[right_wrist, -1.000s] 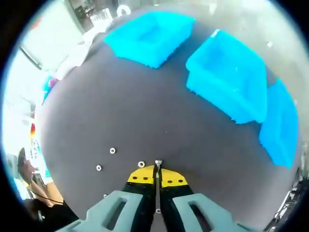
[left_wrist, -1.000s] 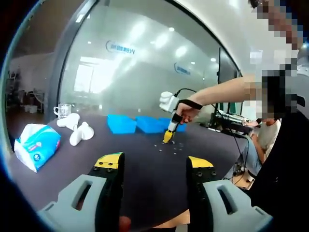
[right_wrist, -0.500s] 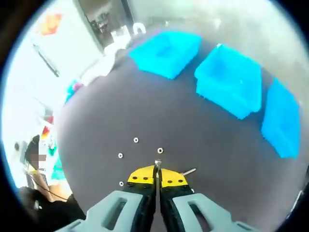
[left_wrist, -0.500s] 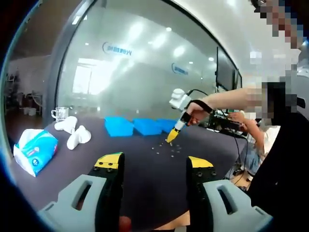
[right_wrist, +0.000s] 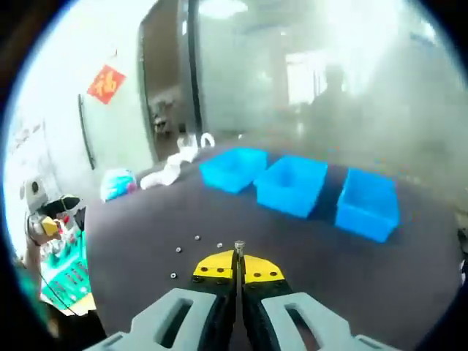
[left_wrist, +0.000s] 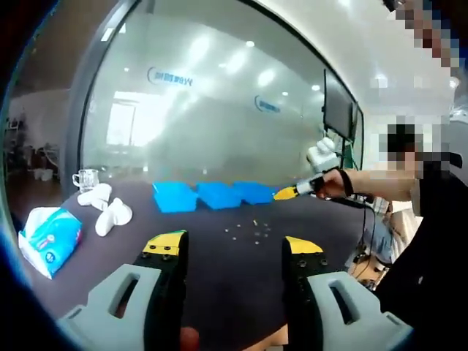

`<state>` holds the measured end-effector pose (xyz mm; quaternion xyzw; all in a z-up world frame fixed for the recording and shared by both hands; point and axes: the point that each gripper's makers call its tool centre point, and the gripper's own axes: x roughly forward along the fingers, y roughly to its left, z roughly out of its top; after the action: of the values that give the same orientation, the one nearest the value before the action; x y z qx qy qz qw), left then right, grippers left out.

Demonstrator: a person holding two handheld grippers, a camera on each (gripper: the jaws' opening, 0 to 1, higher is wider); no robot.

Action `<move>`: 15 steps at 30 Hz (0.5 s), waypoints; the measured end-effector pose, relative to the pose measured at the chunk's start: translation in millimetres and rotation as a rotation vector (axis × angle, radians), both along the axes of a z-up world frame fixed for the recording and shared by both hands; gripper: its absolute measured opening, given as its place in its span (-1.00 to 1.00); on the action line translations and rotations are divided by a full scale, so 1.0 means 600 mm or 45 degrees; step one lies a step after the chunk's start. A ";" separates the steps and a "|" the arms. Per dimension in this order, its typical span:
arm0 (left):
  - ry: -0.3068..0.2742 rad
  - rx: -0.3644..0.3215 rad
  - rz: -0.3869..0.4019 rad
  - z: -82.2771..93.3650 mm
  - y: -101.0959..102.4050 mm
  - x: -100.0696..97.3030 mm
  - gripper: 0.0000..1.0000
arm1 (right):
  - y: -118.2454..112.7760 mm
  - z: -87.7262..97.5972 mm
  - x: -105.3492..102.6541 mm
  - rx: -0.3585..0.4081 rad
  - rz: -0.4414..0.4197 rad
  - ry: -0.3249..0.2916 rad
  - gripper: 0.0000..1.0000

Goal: Sort the screws, nuts, and washers into the corresponding bins

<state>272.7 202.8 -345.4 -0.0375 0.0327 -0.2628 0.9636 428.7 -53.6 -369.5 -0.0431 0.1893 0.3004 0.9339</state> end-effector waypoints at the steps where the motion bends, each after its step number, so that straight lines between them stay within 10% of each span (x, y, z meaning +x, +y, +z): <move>1: -0.004 0.000 0.001 0.003 0.000 0.000 0.02 | -0.005 0.007 -0.003 0.011 -0.016 -0.035 -1.00; 15: -0.007 0.018 -0.003 0.019 -0.020 0.003 0.02 | -0.075 0.103 -0.096 0.043 -0.126 -0.538 -1.00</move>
<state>274.3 191.0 -334.1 -0.0300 0.0321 -0.2637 0.9636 371.1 -98.6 -307.6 -0.0800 -0.0139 0.2414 0.9670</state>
